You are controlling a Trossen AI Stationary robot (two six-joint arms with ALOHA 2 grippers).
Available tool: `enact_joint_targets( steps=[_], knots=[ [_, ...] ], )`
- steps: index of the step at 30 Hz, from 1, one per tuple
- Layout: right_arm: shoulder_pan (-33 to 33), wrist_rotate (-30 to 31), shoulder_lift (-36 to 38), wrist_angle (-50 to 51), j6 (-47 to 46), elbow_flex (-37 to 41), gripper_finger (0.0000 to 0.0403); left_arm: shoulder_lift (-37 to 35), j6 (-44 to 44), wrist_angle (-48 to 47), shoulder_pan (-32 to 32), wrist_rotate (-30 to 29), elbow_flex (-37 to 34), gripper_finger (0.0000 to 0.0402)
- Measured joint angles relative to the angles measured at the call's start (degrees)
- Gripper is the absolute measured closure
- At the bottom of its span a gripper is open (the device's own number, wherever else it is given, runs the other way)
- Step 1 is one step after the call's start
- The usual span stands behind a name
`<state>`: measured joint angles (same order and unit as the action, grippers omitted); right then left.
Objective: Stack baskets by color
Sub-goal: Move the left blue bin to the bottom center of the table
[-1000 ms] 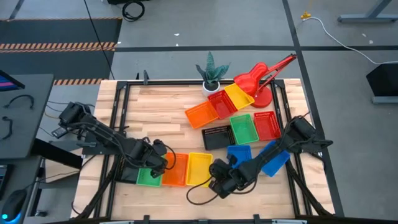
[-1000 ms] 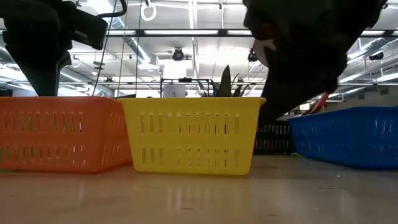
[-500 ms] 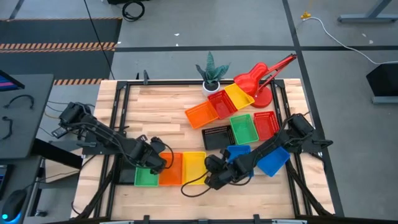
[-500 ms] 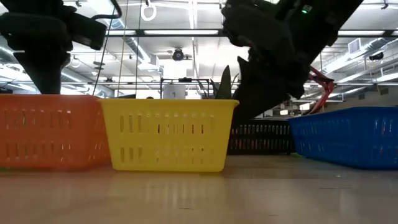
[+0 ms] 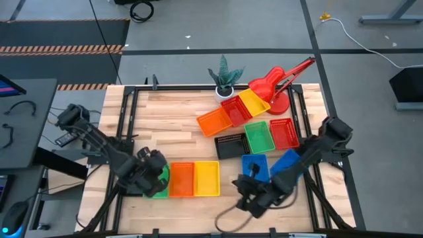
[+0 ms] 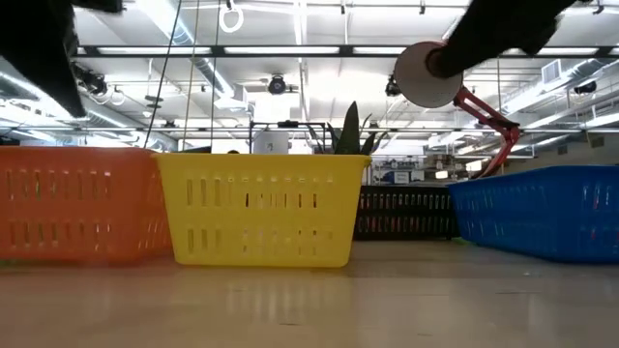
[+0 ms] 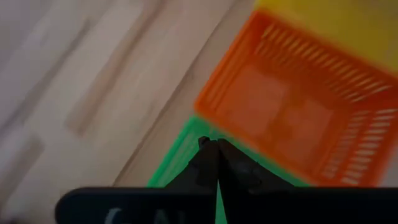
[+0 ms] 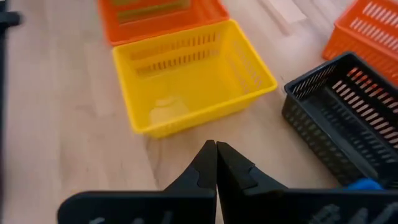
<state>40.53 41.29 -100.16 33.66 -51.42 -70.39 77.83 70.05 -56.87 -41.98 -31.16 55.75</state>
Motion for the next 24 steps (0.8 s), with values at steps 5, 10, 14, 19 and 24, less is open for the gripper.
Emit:
enact_joint_targets(
  steps=[5,10,14,19,24],
  knots=[
    [2.52,5.31,3.02,4.49,-1.88,1.43,0.0398,1.61,-2.46,8.50,-5.54,-14.36,0.02,0.0391],
    [-1.67,3.84,3.06,2.79,0.63,6.37,0.0383,3.28,-13.10,17.69,-5.74,-21.87,0.04,0.0390],
    [-9.46,-1.26,3.06,-2.46,7.27,6.84,0.0349,2.94,-22.55,21.99,-2.34,-22.28,0.04,0.0390],
    [-21.63,-11.26,2.75,-12.97,10.22,6.78,0.0293,1.39,-30.45,22.45,2.05,-21.74,2.51,0.0390],
    [-29.67,-17.33,2.87,-12.25,14.95,6.80,0.0251,1.13,-36.49,22.05,3.55,-21.66,5.31,0.0390]
  ],
)
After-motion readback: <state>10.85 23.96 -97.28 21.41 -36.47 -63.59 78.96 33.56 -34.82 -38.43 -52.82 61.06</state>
